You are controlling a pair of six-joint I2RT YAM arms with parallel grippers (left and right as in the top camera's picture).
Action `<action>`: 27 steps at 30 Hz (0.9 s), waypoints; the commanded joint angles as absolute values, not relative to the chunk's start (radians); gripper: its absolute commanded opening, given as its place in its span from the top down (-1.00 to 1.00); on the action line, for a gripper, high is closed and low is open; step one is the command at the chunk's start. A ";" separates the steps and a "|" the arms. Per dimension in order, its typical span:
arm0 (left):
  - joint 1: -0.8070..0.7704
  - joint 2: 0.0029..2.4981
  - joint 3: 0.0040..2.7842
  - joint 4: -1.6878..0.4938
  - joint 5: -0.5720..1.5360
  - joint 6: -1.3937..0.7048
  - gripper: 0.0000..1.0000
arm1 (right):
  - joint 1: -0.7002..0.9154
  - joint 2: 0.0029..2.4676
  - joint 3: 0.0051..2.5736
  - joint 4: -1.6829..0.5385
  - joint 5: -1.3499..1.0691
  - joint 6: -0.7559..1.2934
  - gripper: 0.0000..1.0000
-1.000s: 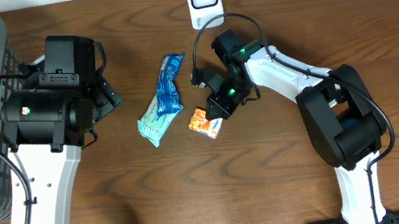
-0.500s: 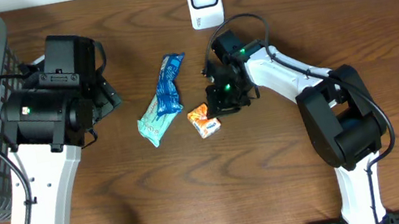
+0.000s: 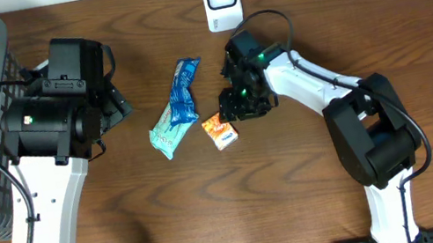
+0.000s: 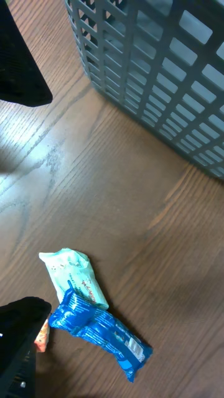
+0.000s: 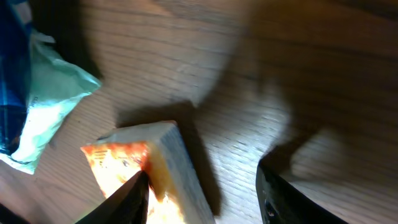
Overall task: Scan the item barcode
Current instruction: 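Grasp the orange Kleenex pack with the right gripper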
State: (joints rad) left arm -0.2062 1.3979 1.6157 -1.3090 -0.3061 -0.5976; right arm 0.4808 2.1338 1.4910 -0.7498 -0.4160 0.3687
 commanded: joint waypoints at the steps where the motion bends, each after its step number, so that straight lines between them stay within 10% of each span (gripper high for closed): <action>1: -0.203 1.401 1.623 -1.313 -0.326 -0.587 -0.96 | 0.517 2.138 1.489 -0.744 -0.380 0.311 -0.03; 18: -0.203 1.401 1.623 -1.313 -0.326 -0.587 -0.96 | 0.542 2.140 1.399 -0.709 -0.423 0.272 0.21; 27: -0.203 1.401 1.623 -1.313 -0.326 -0.587 -0.96 | 0.543 2.140 1.368 -0.699 -0.475 0.284 0.98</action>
